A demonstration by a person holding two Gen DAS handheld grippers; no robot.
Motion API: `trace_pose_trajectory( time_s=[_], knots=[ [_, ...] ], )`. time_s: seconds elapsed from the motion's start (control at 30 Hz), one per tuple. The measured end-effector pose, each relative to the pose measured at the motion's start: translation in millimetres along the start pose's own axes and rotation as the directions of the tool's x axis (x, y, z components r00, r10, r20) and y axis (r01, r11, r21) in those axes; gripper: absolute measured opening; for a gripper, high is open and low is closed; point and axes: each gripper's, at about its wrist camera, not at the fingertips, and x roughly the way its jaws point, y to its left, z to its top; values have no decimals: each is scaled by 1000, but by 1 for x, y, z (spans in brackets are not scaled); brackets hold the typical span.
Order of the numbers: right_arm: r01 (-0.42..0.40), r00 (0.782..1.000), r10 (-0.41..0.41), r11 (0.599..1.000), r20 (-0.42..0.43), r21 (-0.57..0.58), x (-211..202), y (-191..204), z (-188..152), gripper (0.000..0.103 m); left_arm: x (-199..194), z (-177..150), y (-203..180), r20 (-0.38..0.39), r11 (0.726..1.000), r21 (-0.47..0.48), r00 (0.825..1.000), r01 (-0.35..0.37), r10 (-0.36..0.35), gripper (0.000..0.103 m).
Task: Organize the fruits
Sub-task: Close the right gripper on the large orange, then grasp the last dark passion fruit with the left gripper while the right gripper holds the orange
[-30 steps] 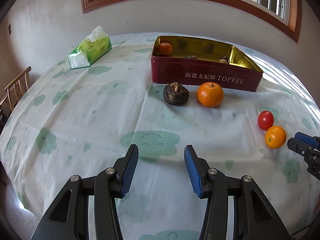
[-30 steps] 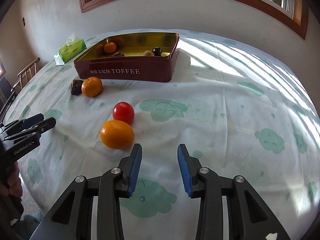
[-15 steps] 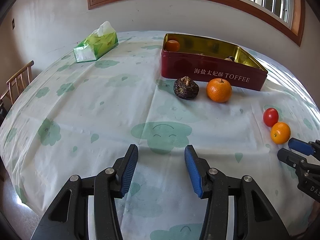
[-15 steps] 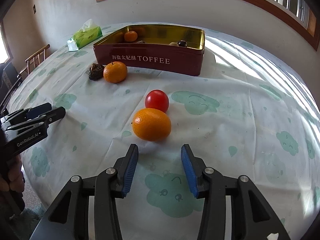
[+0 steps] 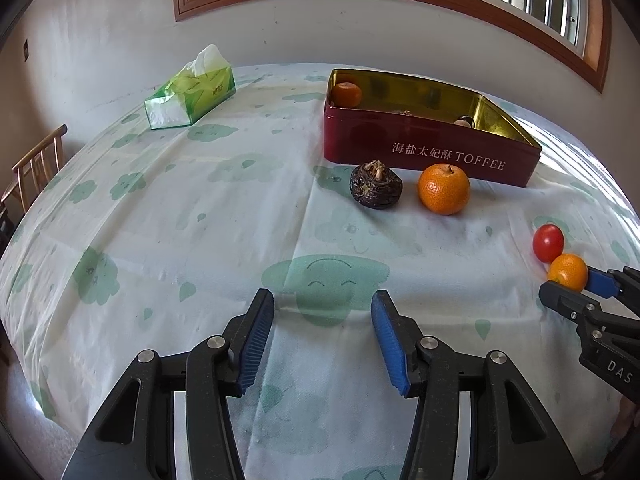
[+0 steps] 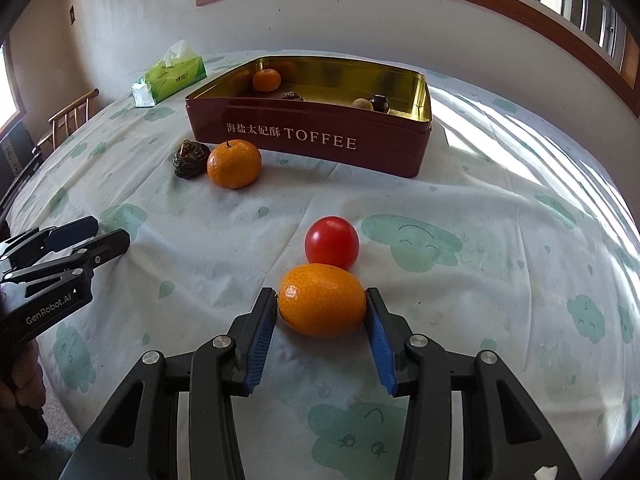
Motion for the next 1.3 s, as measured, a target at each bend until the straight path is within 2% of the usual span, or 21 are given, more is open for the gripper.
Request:
trace_pose_trajectory(
  time_s=[0.3, 0.67, 1.0, 1.3],
  knots=[
    [6, 1000, -6, 1000, 12, -5, -2, -4, -4, 40, 6, 8, -6, -6, 1000, 11, 1000, -1, 1, 52],
    [54, 998, -55, 996, 13, 71, -5, -40, -8, 40, 14, 17, -14, -18, 1000, 8, 1000, 9, -9, 52],
    [80, 996, -82, 992, 19, 95, 7, -61, 6, 40, 23, 29, -22, -24, 999, 33, 1000, 10, -9, 52],
    [83, 996, -86, 991, 20, 107, 21, -72, 23, 40, 39, 47, -23, -36, 1000, 19, 999, 24, -23, 52]
  ],
)
